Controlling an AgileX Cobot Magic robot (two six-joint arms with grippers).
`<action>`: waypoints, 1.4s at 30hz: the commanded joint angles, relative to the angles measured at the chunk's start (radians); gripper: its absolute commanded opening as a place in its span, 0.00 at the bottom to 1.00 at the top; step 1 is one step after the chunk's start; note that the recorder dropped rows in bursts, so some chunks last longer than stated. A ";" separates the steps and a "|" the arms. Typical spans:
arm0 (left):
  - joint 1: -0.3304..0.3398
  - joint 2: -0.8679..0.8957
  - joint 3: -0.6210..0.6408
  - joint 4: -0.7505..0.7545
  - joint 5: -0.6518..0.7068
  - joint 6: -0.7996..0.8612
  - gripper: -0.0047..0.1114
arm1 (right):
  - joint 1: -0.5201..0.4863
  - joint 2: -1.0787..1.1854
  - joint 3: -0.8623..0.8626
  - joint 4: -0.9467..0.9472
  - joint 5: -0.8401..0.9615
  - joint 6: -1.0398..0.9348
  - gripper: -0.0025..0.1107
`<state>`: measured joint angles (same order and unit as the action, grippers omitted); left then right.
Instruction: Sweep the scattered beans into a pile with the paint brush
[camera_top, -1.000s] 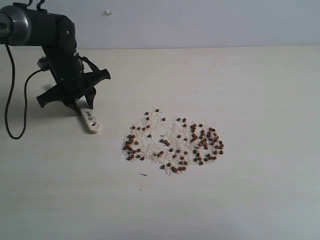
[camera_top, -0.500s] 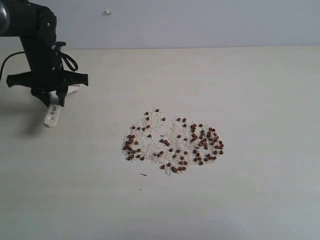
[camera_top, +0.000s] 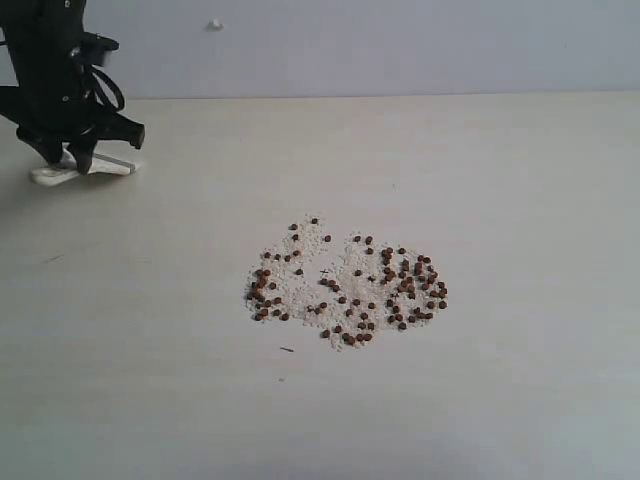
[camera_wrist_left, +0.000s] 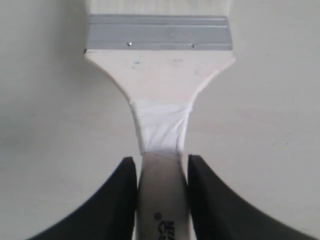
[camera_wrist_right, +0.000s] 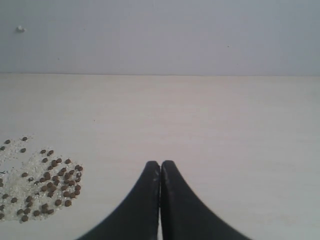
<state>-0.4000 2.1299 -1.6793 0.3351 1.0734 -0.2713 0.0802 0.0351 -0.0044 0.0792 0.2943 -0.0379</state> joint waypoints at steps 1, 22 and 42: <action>0.001 -0.012 0.001 0.017 -0.003 0.030 0.04 | 0.001 0.001 0.004 -0.003 -0.012 -0.001 0.02; 0.001 -0.012 0.001 0.017 0.022 0.101 0.04 | 0.001 0.013 0.004 -0.079 -0.557 0.398 0.02; 0.001 -0.041 0.001 0.013 0.018 0.112 0.04 | 0.001 1.059 -0.359 -0.926 -1.159 0.559 0.17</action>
<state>-0.4000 2.1042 -1.6780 0.3388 1.0929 -0.1610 0.0802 0.9259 -0.2866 -0.7312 -0.7361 0.5478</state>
